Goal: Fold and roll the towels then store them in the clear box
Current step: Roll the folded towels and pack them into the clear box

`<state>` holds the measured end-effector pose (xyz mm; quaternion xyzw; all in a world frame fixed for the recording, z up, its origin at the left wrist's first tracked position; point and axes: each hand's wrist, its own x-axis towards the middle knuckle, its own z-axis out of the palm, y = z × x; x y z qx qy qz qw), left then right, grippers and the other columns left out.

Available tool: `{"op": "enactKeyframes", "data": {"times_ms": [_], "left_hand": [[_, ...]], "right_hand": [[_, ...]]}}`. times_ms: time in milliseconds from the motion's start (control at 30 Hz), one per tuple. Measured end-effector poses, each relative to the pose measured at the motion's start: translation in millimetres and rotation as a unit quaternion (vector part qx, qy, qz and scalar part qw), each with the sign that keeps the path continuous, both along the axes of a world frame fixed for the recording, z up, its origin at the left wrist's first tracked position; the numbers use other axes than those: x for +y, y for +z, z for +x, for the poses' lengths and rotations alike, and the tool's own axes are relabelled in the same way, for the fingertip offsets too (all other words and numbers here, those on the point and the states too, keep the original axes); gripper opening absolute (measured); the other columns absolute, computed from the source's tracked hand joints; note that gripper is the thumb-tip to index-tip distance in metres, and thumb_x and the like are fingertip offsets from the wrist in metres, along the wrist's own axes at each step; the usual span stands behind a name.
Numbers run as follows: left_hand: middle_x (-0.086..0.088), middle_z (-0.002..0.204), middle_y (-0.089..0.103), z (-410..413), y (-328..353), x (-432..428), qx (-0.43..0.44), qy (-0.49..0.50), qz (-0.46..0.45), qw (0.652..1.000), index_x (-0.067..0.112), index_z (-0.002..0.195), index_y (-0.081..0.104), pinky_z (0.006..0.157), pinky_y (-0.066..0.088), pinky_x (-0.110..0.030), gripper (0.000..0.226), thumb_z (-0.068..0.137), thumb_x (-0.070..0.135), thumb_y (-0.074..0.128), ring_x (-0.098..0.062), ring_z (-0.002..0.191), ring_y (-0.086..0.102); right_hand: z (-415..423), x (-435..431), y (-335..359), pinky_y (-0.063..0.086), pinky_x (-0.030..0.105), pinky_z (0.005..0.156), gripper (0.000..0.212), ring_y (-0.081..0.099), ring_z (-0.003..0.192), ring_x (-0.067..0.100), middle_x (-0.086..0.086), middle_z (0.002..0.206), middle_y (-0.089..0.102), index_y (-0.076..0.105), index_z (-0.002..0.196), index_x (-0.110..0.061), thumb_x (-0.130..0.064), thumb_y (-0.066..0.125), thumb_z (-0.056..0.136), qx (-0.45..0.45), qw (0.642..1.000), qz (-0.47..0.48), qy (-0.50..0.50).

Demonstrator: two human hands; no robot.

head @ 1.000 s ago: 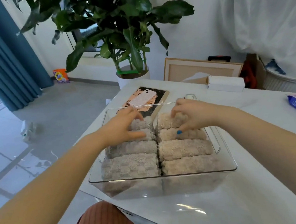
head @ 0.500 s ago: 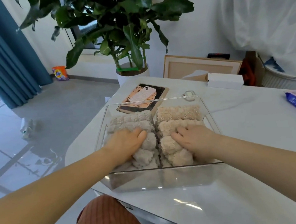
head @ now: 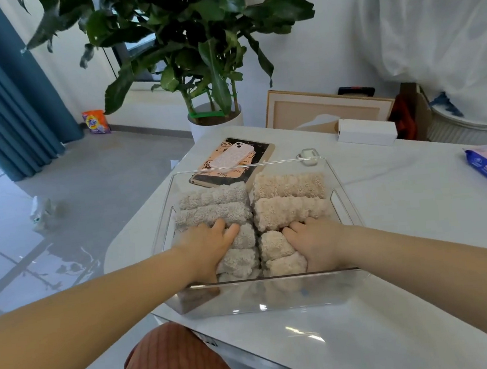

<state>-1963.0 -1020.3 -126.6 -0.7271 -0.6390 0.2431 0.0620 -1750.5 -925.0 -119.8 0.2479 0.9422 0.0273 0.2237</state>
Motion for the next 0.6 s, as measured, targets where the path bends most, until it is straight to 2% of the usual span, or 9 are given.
{"op": "enactKeyframes", "data": {"times_ms": [67, 133, 167, 233, 333, 400, 500, 567, 600], "left_hand": [[-0.01, 0.123, 0.038, -0.6, 4.3, 3.9, 0.018, -0.004, 0.021, 1.0, 0.019, 0.137, 0.015, 0.068, 0.048, -0.038, 0.105, 0.061, 0.052, 0.079, -0.03, 0.095, 0.055], [-0.009, 0.127, 0.037, -4.1, 3.9, 2.1, -0.001, -0.011, 0.03, 0.999, 0.017, 0.137, 0.016, 0.074, 0.05, -0.038, 0.105, 0.061, 0.055, 0.077, -0.03, 0.099, 0.053], [-0.008, 0.13, 0.036, -7.3, 3.0, -1.0, -0.035, -0.009, 0.02, 0.999, 0.017, 0.137, 0.017, 0.08, 0.05, -0.04, 0.104, 0.062, 0.059, 0.074, -0.029, 0.102, 0.052], [-0.005, 0.133, 0.034, -11.8, 3.9, -8.6, -0.133, 0.013, -0.027, 0.991, 0.016, 0.135, 0.019, 0.089, 0.046, -0.041, 0.1, 0.065, 0.069, 0.067, -0.027, 0.108, 0.047], [0.003, 0.136, 0.031, -15.8, 13.9, -15.4, -0.249, 0.077, -0.105, 0.96, 0.02, 0.133, 0.019, 0.102, 0.036, -0.04, 0.092, 0.071, 0.078, 0.055, -0.022, 0.12, 0.038], [-0.001, 0.139, 0.033, -11.7, 13.7, -14.9, -0.208, 0.076, -0.097, 0.97, 0.019, 0.133, 0.02, 0.102, 0.038, -0.042, 0.092, 0.071, 0.078, 0.054, -0.025, 0.121, 0.04], [-0.008, 0.134, 0.045, -0.7, 4.8, -10.3, -0.106, 0.095, -0.029, 0.989, 0.016, 0.135, 0.021, 0.089, 0.048, -0.045, 0.103, 0.065, 0.086, 0.048, -0.031, 0.112, 0.053], [-0.006, 0.133, 0.047, 3.4, 1.9, -8.2, -0.119, 0.127, -0.008, 0.985, 0.019, 0.137, 0.021, 0.085, 0.05, -0.043, 0.111, 0.058, 0.094, 0.039, -0.029, 0.109, 0.055], [-0.006, 0.136, 0.045, 3.5, 2.9, -8.2, -0.141, 0.132, -0.01, 0.981, 0.02, 0.139, 0.018, 0.088, 0.049, -0.043, 0.113, 0.056, 0.096, 0.037, -0.028, 0.113, 0.054]], "right_hand": [[-4.2, -0.3, 0.2, 0.044, 0.037, 0.086, 0.062, 0.056, 0.107, 0.028, 0.008, 0.122, 0.055, 0.041, 0.124, -0.012, -0.05, 0.061, 0.079, 0.034, 0.996, 0.068, 0.043], [-5.4, 0.7, 0.2, 0.043, 0.037, 0.087, 0.063, 0.058, 0.104, 0.027, 0.007, 0.118, 0.057, 0.042, 0.122, -0.013, -0.053, 0.062, 0.077, 0.048, 0.994, 0.087, 0.052], [-4.5, 2.5, 0.6, 0.042, 0.037, 0.089, 0.067, 0.056, 0.108, 0.027, 0.007, 0.122, 0.055, 0.039, 0.126, -0.013, -0.053, 0.062, 0.077, 0.04, 0.996, 0.064, 0.04], [0.2, 7.5, 3.1, 0.04, 0.039, 0.097, 0.08, 0.045, 0.121, 0.027, 0.008, 0.136, 0.041, 0.027, 0.137, -0.014, -0.055, 0.063, 0.078, 0.005, 0.999, -0.049, -0.019], [7.7, 13.4, 9.0, 0.031, 0.046, 0.108, 0.089, 0.027, 0.134, 0.027, 0.001, 0.145, 0.023, 0.012, 0.146, -0.022, -0.061, 0.059, 0.08, -0.03, 0.978, -0.184, -0.093], [8.8, 8.5, 9.3, 0.03, 0.046, 0.109, 0.088, 0.024, 0.136, 0.028, 0.003, 0.147, 0.02, 0.007, 0.148, -0.023, -0.063, 0.052, 0.083, -0.038, 0.98, -0.172, -0.095], [7.1, -3.5, 4.3, 0.03, 0.048, 0.107, 0.09, 0.027, 0.135, 0.03, 0.006, 0.149, 0.019, 0.009, 0.148, -0.02, -0.067, 0.049, 0.083, -0.032, 0.989, -0.114, -0.086], [9.6, -4.5, 9.5, 0.028, 0.048, 0.109, 0.091, 0.026, 0.136, 0.03, 0.004, 0.151, 0.02, 0.011, 0.149, -0.021, -0.07, 0.047, 0.082, -0.026, 0.986, -0.129, -0.102], [13.1, -4.3, 17.4, 0.028, 0.047, 0.11, 0.089, 0.026, 0.136, 0.03, 0.005, 0.151, 0.021, 0.013, 0.148, -0.021, -0.07, 0.046, 0.082, -0.024, 0.984, -0.14, -0.11]]}}
